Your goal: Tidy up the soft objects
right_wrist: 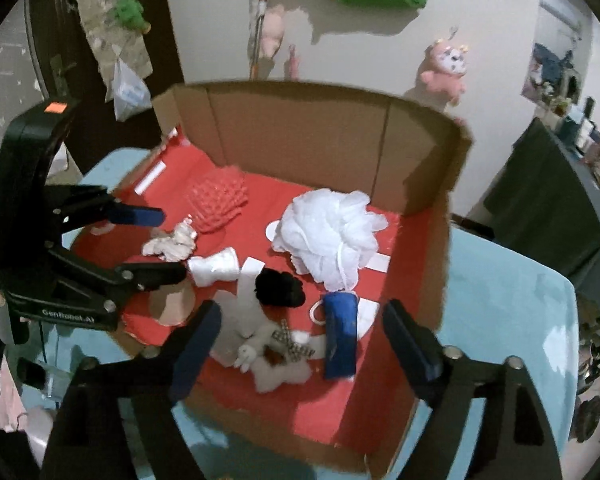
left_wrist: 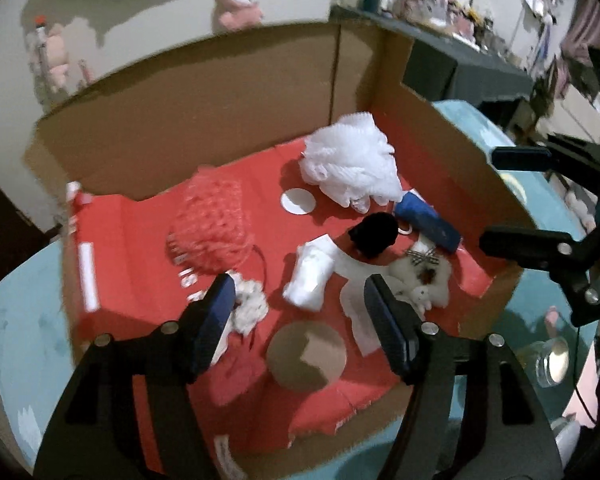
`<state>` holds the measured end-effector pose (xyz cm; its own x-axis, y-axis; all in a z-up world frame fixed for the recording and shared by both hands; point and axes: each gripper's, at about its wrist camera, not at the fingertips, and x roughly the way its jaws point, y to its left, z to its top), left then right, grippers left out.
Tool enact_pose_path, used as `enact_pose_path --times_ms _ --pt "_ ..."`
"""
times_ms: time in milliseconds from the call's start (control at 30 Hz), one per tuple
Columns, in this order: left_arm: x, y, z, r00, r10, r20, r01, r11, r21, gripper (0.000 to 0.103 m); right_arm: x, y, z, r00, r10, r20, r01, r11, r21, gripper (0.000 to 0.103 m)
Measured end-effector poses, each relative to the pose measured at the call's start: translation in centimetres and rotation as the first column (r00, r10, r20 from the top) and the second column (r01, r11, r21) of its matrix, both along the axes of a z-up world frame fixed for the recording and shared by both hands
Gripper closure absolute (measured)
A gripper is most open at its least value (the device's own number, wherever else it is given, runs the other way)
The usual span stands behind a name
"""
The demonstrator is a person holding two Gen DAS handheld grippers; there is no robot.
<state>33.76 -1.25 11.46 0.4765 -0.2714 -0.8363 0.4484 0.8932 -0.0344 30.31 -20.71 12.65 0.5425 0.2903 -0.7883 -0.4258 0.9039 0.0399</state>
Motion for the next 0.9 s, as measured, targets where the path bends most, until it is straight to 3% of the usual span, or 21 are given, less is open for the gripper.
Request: enact_pose_path --times_ms 200,433,633,767,900 --pt "-3.7 1.8 1.7 0.991 0.067 0.12 -0.063 0.997 -0.032 0.029 -3.8 0.7 0.9 0.994 -0.057 0.094 0.059 0.998 -0.022 0.0" --pt "-6.5 3.5 2.3 0.964 0.157 0.216 -0.143 0.987 -0.078 0.028 -7.0 1.0 0.1 0.977 -0.137 0.165 0.148 0.987 -0.056 0.0" --pt "-8.1 4.5 2.1 0.947 0.217 0.239 -0.198 0.975 -0.099 0.028 -8.5 0.4 -0.6 0.96 -0.203 0.193 0.219 0.974 -0.062 0.0" --pt "-9.1 4.7 2.4 0.952 0.205 0.228 -0.174 0.974 -0.148 0.028 -9.1 -0.1 -1.0 0.951 -0.236 0.198 0.248 0.968 -0.04 0.0" --pt "-10.3 4.7 2.2 0.944 0.232 0.234 -0.202 0.969 -0.143 0.028 -9.4 -0.5 -1.7 0.945 -0.261 0.197 0.272 0.962 -0.029 0.0"
